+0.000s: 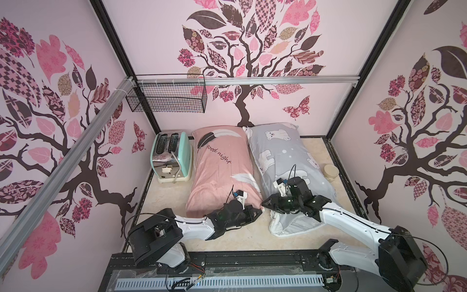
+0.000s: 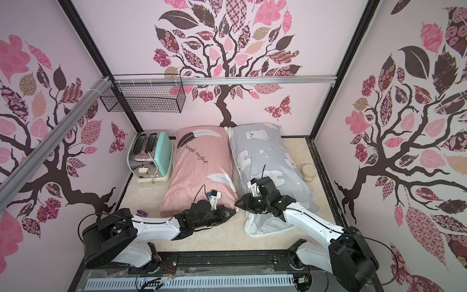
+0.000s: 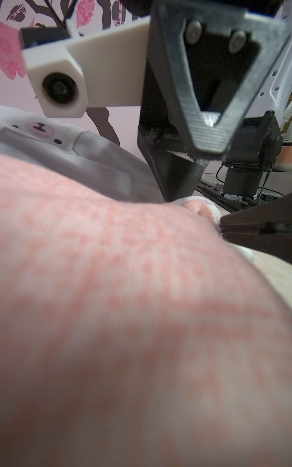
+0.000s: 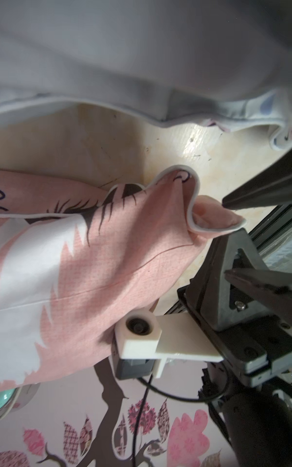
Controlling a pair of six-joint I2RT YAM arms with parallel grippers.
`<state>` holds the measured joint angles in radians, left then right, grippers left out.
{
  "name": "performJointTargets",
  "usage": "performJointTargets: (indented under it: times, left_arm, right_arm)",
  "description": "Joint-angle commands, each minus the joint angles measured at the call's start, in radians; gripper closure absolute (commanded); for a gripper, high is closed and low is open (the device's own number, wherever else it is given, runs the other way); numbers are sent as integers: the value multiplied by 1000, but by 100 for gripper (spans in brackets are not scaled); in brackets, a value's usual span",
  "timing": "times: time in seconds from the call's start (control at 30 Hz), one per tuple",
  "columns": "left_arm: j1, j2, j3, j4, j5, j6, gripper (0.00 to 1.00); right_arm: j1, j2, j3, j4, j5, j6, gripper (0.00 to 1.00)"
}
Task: Zip up pillowcases
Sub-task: Zip the zipper on the pillowcase.
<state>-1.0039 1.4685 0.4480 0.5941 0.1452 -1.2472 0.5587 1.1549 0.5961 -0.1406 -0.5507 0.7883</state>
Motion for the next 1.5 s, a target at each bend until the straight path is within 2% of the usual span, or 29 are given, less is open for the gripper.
performJointTargets:
  times: [0.0, 0.3, 0.47, 0.67, 0.77, 0.87, 0.93, 1.2, 1.47]
  left_arm:
    - [7, 15, 9, -22, 5, 22, 100]
    - [9, 23, 20, -15, 14, 18, 100]
    - [8, 26, 21, -17, 11, 17, 100]
    - [13, 29, 23, -17, 5, 17, 100]
    - [13, 31, 25, -16, 5, 18, 100]
    - [13, 30, 25, -20, 5, 18, 100]
    - [14, 25, 24, -41, 3, 25, 100]
    - [23, -53, 12, -260, -58, 98, 100]
    - [63, -189, -58, -406, -80, 126, 100]
  right_arm:
    - [0, 7, 8, -31, -3, -24, 62]
    - [23, 68, 0, 37, -17, -9, 63]
    - [30, 86, 0, 56, -21, -2, 75]
    - [50, 96, -21, 76, -26, 14, 69]
    - [51, 92, -22, 73, -13, 13, 79]
    - [51, 89, -16, 55, 2, 4, 95]
    - [50, 78, -8, 29, 24, -9, 100]
    - [46, 5, 84, -133, 127, -85, 100]
    - [7, -32, 146, -165, 136, -108, 100]
